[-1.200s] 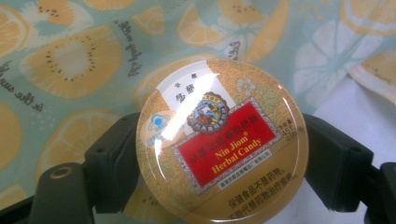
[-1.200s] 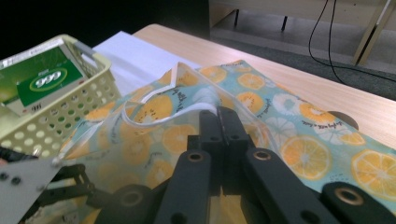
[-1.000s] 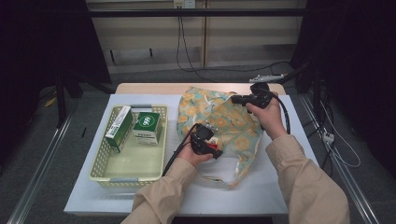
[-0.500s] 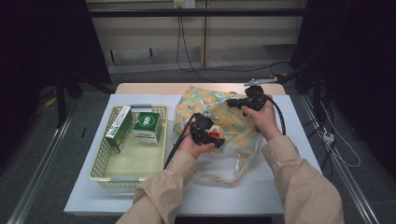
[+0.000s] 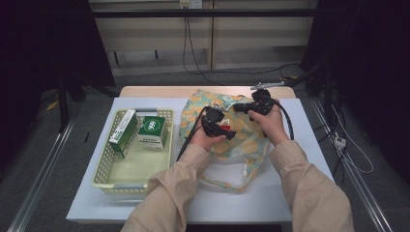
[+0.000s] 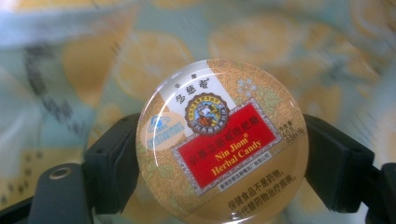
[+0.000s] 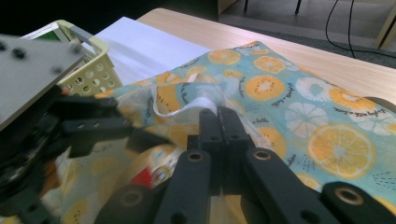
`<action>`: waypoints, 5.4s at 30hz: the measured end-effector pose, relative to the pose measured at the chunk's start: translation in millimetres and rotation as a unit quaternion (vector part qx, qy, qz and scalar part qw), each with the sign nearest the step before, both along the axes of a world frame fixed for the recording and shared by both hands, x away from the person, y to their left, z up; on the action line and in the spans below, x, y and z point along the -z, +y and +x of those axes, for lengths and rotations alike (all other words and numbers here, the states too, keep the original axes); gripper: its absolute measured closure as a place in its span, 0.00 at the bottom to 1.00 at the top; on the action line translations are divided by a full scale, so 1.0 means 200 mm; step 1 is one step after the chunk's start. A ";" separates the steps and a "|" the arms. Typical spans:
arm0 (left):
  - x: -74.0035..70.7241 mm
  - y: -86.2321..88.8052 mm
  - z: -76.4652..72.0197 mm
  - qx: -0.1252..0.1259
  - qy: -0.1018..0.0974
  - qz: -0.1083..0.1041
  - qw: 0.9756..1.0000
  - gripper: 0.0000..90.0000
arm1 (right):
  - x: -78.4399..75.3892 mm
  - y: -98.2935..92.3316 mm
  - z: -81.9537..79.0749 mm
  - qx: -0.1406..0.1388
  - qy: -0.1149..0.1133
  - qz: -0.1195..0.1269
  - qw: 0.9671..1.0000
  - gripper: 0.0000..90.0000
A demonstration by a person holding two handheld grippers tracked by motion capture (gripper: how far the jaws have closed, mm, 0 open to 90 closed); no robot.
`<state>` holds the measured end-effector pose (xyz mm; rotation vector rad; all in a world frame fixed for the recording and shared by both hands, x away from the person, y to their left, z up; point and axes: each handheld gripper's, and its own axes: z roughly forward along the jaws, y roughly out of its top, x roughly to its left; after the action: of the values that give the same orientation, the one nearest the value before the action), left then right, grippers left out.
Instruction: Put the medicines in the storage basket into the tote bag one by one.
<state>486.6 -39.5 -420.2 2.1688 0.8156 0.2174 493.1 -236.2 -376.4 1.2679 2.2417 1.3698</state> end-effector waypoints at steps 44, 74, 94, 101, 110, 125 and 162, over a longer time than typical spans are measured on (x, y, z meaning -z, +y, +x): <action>-0.37 0.41 -0.25 0.020 -0.014 -0.002 1.000 0.14 | 0.03 0.03 -0.10 0.000 0.000 -0.002 1.000 1.00; -0.44 0.84 -0.19 -0.043 -0.024 0.026 0.998 0.14 | 0.05 -0.03 -0.08 0.006 0.001 0.002 1.000 1.00; -0.30 1.09 -0.10 -0.125 -0.015 0.066 0.990 0.10 | 0.06 -0.01 -0.08 0.000 0.004 0.005 1.000 1.00; -0.25 1.09 -0.09 -0.135 -0.010 0.071 0.988 0.09 | 0.06 0.01 -0.08 -0.002 0.004 0.006 1.000 1.00; -0.19 1.06 -0.07 -0.144 -0.001 0.085 0.986 0.08 | 0.06 0.01 -0.08 -0.004 0.004 0.005 1.000 1.00; -0.18 1.07 -0.08 -0.161 -0.003 0.092 0.983 0.07 | 0.06 0.01 -0.08 -0.004 0.004 0.007 1.000 1.00; -0.15 1.06 -0.09 -0.170 0.043 0.075 0.982 0.20 | 0.06 0.02 -0.09 -0.003 0.003 0.006 1.000 1.00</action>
<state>468.2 172.1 -390.2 2.1764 1.2562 0.3684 474.4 -232.4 -387.5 1.2701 2.2465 1.3848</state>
